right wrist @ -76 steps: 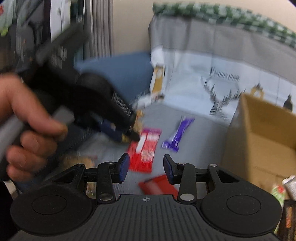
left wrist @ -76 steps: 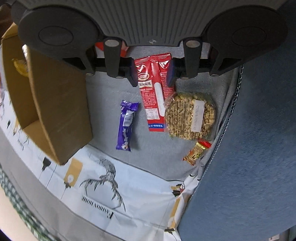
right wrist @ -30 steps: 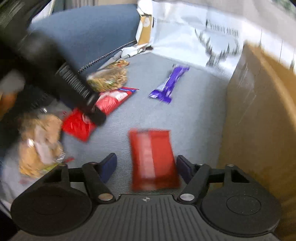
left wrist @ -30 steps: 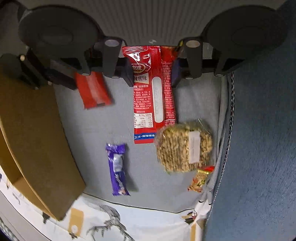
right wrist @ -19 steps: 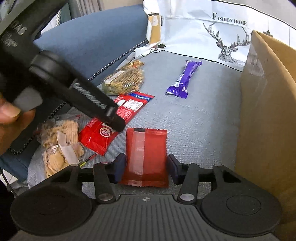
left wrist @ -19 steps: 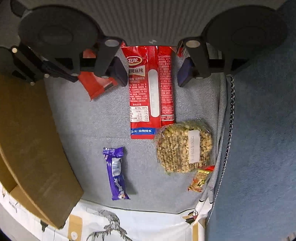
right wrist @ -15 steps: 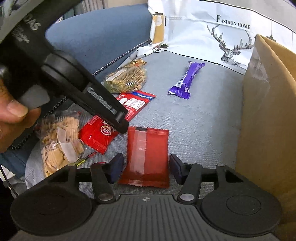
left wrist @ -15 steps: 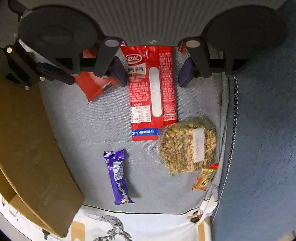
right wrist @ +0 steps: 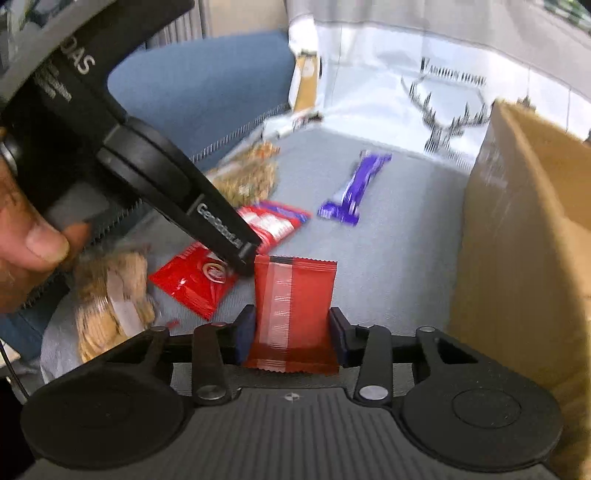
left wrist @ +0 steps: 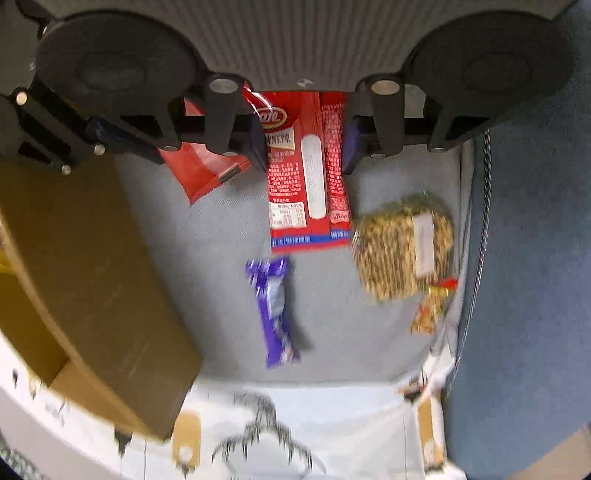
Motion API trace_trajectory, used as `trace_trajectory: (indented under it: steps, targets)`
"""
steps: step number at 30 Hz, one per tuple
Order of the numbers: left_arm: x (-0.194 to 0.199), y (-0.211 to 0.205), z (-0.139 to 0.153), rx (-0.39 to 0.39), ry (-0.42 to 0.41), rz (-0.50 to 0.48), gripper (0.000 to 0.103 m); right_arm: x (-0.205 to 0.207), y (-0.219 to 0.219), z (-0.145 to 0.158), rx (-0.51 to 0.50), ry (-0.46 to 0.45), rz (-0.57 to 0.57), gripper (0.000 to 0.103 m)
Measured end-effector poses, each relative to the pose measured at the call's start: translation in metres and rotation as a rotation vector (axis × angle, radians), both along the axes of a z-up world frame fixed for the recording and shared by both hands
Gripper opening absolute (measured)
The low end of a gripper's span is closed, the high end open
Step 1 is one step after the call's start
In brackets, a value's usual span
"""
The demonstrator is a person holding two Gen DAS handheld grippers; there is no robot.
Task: Organize snacks
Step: 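Carry the long red bag and small red packet over the cardboard box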
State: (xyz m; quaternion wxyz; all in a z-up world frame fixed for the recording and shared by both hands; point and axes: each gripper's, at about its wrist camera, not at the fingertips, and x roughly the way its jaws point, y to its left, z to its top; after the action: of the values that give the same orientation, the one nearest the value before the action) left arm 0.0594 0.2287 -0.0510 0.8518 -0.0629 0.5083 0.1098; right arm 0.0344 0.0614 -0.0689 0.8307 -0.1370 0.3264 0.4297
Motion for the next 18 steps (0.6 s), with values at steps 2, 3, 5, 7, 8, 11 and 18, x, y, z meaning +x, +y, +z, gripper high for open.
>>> trace_trajectory:
  steps: [2, 3, 5, 7, 8, 11, 18]
  targets:
    - [-0.003, 0.001, 0.008, -0.013, -0.043, 0.016, 0.046, -0.003, -0.003, 0.007, 0.021, -0.03, -0.007, 0.043]
    - [-0.005, 0.002, 0.012, -0.025, -0.063, 0.028, 0.046, -0.004, -0.005, 0.011, 0.033, -0.044, -0.009, 0.043]
    - [-0.007, 0.001, 0.022, -0.027, -0.102, 0.036, 0.046, -0.007, -0.009, 0.018, 0.055, -0.07, -0.009, 0.043]
    - [-0.01, 0.0, 0.031, -0.022, -0.135, 0.046, 0.046, -0.009, -0.015, 0.027, 0.076, -0.094, -0.012, 0.043]
    - [-0.011, -0.002, 0.037, -0.021, -0.155, 0.053, 0.046, -0.008, -0.019, 0.032, 0.087, -0.1, -0.015, 0.043]
    - [-0.014, -0.002, 0.055, -0.018, -0.222, 0.069, 0.046, -0.008, -0.03, 0.051, 0.147, -0.108, -0.029, 0.043]
    - [-0.023, -0.021, 0.089, 0.01, -0.36, 0.12, 0.046, -0.005, -0.063, 0.087, 0.266, -0.173, -0.066, 0.043]
